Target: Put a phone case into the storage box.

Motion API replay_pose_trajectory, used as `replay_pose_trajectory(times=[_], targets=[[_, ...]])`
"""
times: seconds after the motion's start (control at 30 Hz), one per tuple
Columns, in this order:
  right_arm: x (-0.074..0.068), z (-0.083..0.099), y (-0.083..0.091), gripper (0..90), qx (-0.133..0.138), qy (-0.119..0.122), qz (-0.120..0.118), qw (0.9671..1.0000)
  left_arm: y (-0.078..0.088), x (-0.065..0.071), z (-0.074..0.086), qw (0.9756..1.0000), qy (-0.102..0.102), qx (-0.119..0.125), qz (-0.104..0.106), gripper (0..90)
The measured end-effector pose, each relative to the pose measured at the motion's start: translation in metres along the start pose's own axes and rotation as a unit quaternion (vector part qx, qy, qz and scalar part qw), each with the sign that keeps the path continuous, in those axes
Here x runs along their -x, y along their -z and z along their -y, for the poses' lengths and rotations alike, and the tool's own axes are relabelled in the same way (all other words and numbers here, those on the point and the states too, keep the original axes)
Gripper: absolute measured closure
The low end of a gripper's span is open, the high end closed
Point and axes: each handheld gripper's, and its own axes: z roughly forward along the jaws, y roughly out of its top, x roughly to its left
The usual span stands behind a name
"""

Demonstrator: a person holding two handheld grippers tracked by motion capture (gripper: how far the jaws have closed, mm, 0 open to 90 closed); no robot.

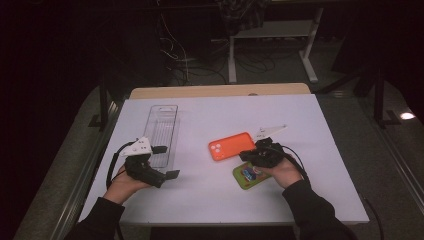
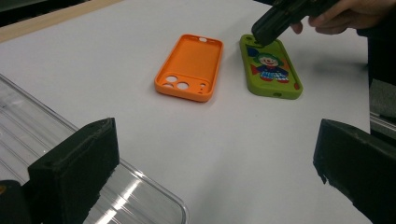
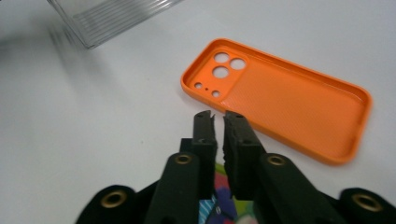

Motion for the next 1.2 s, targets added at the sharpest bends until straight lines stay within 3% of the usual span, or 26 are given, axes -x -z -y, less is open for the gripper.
replay_pose_trajectory(times=[0.1,0.2,0.7,0.97,1.2], targets=[[-0.002,-0.005,-0.009,87.7,-0.008,0.002,-0.009,0.9999,0.0,0.001,0.0,1.0,0.001,0.0,0.001,0.0],[-0.003,-0.009,-0.018,88.0,-0.009,0.015,-0.013,0.9998,0.001,0.0,0.001,1.0,0.002,-0.001,-0.001,0.0],[-0.017,-0.02,-0.059,88.1,-0.033,0.031,-0.03,0.9985,0.001,0.001,0.001,1.0,0.006,0.003,0.001,0.0],[-0.023,-0.021,-0.076,88.1,-0.06,0.042,-0.024,0.997,0.001,0.001,0.001,1.0,0.005,0.002,0.001,0.0],[-0.024,-0.022,-0.084,88.1,-0.067,0.046,-0.011,0.9966,0.002,0.0,0.001,1.0,0.007,0.001,0.002,0.0]])
